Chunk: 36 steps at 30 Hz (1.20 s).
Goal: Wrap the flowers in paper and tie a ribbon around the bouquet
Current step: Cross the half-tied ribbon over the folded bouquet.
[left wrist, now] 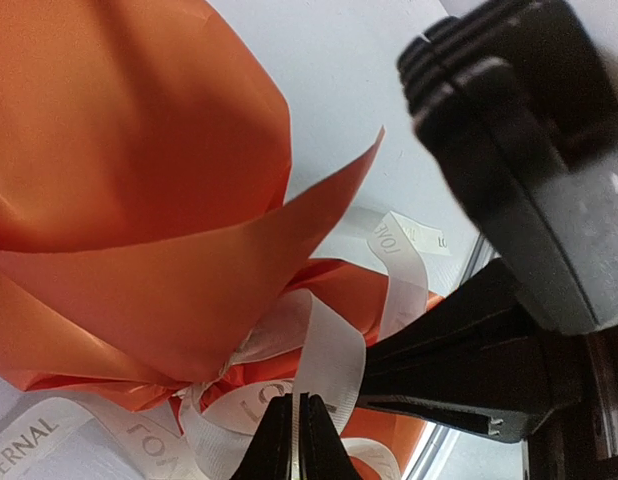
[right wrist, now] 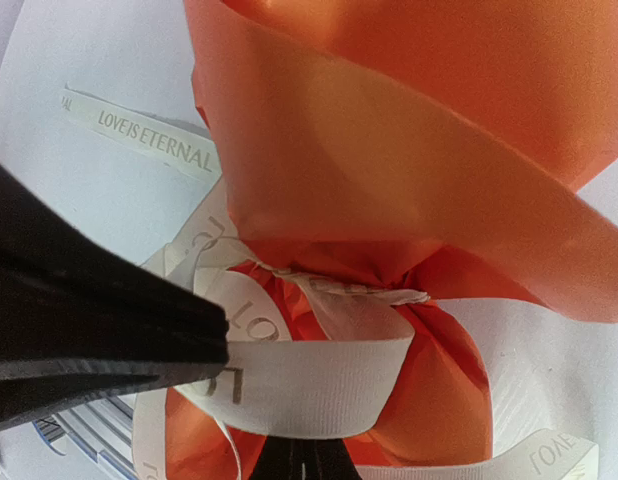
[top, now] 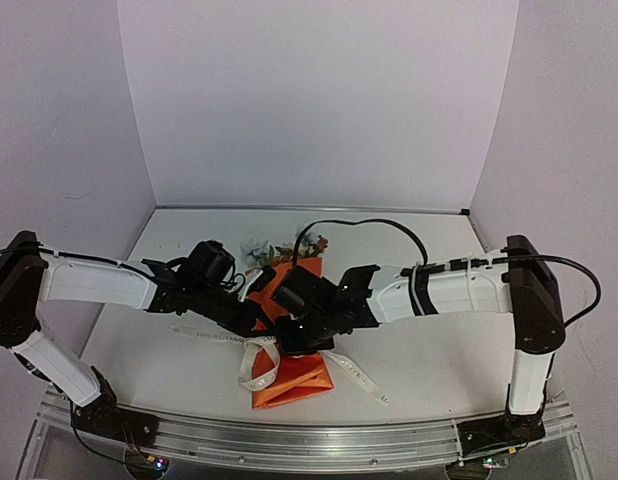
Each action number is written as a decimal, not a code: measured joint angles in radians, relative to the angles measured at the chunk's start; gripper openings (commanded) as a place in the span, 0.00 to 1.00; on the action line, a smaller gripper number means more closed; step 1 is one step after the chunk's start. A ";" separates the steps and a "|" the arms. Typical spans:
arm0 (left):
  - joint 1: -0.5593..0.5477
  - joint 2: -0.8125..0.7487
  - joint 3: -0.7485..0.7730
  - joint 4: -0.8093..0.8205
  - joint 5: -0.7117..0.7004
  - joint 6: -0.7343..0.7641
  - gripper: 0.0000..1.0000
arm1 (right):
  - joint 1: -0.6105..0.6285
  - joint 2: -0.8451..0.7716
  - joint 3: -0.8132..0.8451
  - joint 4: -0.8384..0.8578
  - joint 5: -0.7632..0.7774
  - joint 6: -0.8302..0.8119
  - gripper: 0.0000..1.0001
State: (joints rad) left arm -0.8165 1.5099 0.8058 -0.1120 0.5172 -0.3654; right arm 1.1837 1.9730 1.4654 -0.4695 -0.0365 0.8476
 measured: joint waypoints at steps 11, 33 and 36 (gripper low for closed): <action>0.000 0.004 0.000 -0.012 0.024 0.008 0.00 | -0.018 0.009 -0.088 0.140 0.057 0.050 0.00; 0.002 0.062 0.101 -0.083 -0.172 0.079 0.00 | -0.023 -0.017 -0.203 0.396 0.104 0.059 0.00; 0.002 0.062 0.108 -0.094 -0.177 0.083 0.00 | -0.024 -0.019 -0.206 0.416 0.104 0.059 0.00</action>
State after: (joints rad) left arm -0.8143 1.5723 0.9139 -0.2057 0.3400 -0.2823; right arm 1.1599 1.9545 1.2594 -0.0533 0.0671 0.9064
